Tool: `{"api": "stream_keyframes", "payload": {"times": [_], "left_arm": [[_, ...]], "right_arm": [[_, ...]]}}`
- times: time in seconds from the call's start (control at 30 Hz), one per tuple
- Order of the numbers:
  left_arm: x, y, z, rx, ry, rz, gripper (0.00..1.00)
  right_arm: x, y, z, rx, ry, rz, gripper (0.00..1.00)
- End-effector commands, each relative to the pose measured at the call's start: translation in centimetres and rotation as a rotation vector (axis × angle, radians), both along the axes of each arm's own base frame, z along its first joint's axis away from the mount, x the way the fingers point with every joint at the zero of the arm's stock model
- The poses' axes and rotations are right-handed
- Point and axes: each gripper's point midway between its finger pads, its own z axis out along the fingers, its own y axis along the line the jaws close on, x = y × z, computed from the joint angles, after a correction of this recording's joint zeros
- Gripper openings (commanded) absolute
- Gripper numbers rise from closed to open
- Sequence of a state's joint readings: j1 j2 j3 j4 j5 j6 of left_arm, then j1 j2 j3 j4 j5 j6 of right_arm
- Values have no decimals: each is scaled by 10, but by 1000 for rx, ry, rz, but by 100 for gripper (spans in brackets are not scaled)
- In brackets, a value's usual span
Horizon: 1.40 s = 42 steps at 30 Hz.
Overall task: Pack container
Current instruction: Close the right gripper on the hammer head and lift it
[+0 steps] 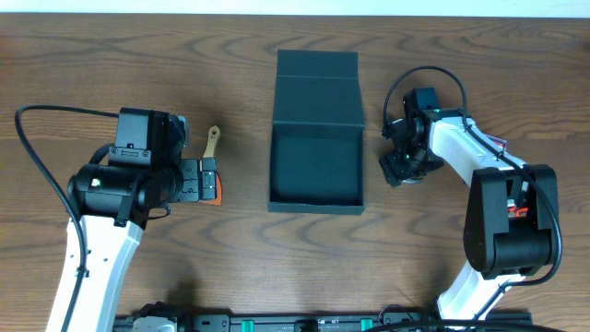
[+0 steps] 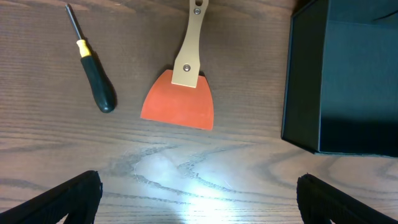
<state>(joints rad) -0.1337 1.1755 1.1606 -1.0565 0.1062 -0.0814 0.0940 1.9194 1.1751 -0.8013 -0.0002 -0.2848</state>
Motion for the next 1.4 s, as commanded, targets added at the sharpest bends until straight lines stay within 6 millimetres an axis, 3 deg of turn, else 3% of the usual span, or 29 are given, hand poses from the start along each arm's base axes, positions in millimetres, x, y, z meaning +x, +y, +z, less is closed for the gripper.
{"api": "stream_keyframes", "payload": {"times": [0.0,0.4,1.27,1.37], "left_arm": [[2,-2,5,-5,-10,-9,98],[2,-2,5,-5,-10,-9,98],[2,-2,5,-5,-10,-9,99],[2,-2,5,-5,-10,-9,98]], "right_arm": [[-14,10,-18,35,67,12,73],[-14,10,-18,35,66,12,53],[-15,9,-18,34,70,10,38],[-14,7,-18,21,67,10,31]]}}
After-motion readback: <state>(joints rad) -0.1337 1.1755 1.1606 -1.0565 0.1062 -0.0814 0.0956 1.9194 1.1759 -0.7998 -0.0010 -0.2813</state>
